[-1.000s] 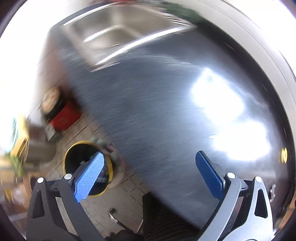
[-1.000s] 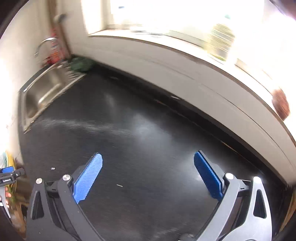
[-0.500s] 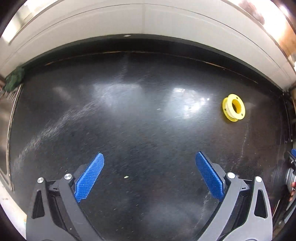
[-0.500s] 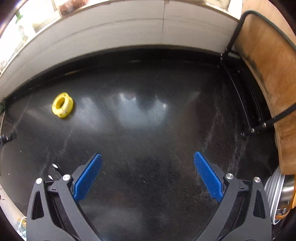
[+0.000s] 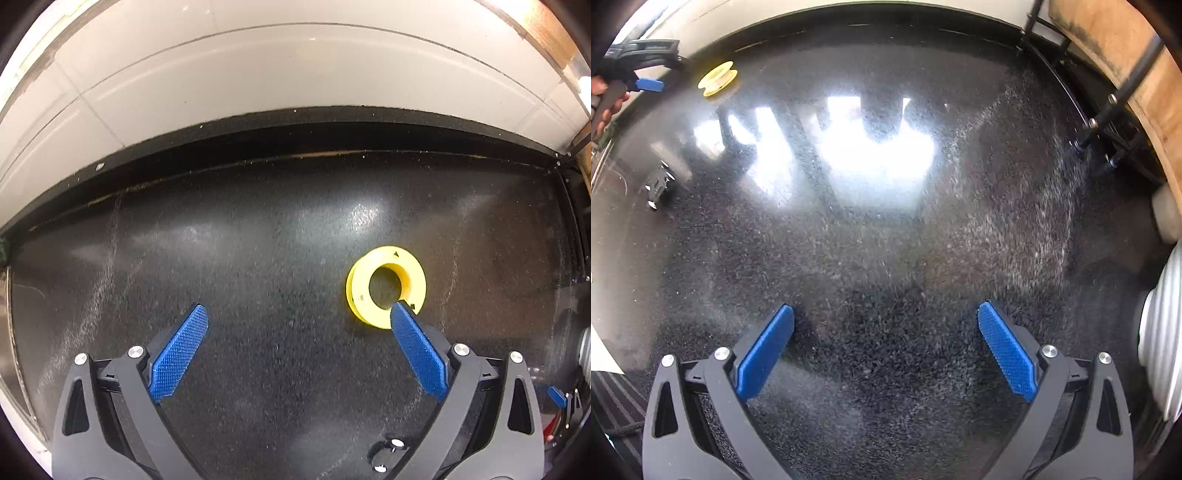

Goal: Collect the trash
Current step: 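Grasp the yellow tape roll with the left tool while the right tool grasps the black toy car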

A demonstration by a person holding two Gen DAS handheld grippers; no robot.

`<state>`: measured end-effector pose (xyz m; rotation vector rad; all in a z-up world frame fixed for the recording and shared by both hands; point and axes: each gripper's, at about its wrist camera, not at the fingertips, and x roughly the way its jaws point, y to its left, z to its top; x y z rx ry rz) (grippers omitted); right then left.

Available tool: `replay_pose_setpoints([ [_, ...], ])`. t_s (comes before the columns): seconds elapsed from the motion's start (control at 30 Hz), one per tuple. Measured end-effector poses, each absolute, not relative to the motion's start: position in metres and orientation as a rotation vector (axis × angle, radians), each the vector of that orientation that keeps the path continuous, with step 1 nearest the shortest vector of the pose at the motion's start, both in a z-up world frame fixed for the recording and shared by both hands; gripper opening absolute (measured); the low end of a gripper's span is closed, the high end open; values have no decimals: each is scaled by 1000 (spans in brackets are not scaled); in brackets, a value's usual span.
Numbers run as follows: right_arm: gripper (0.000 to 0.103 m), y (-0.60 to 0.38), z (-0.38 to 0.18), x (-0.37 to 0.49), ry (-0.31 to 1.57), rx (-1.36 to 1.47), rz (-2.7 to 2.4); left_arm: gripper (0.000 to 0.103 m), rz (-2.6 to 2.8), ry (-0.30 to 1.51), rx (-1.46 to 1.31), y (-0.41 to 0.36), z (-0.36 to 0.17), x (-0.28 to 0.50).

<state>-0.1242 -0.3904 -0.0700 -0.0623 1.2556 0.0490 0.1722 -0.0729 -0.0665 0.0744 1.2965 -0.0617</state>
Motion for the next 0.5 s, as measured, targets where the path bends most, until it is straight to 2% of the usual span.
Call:
replay_pose_setpoints([
  [0.13,97,-381,-72,-132,1210,-92,98,96,-29,1327,115,-84,-82,194],
  [0.27,98,-336,-74,-121,1159,-195,267,97,-26,1364,197,-96,-108,203],
  [0.37,98,-294,-74,-113,1121,-271,396,96,-58,1329,153,-90,-110,199],
  [0.47,98,-253,-76,-102,1108,-337,500,88,-60,1322,90,-66,-109,189],
  [0.5,98,-240,-75,-93,1105,-357,530,82,-56,1310,88,-58,-107,184],
])
